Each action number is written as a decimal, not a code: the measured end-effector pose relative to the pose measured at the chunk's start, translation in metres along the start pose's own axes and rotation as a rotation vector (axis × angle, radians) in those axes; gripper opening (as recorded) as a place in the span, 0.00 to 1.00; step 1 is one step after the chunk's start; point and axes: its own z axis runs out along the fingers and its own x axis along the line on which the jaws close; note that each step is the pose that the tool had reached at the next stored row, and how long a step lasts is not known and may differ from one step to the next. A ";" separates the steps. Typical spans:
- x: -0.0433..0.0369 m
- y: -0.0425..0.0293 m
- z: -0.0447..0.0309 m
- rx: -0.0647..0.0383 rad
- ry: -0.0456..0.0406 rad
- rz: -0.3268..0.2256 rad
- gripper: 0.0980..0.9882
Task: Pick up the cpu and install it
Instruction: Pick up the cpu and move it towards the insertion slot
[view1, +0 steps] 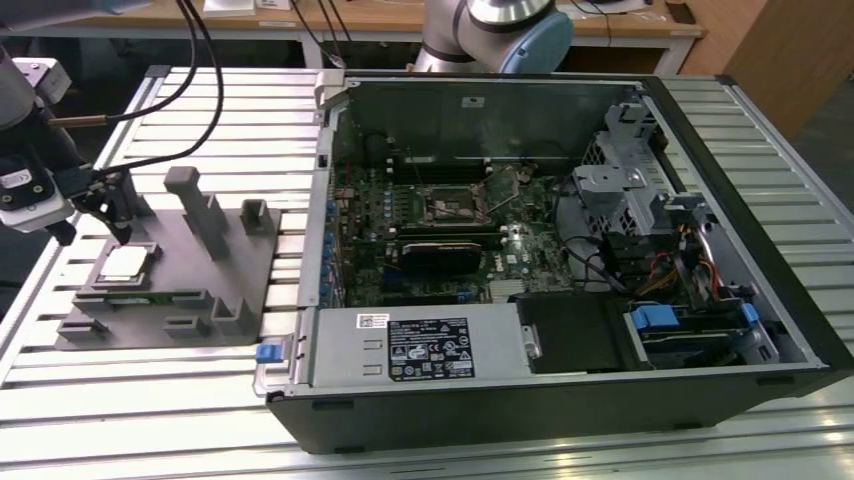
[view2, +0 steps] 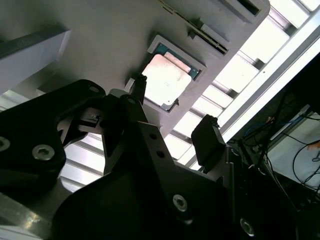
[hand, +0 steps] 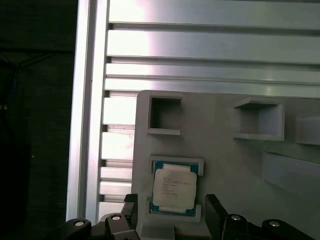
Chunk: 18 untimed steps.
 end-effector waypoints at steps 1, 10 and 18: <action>-0.0001 0.0000 0.0005 0.000 0.0002 0.000 0.62; -0.0012 -0.0003 0.0078 0.000 0.0005 -0.007 0.62; -0.0019 -0.0006 0.0126 0.000 0.0005 -0.007 0.62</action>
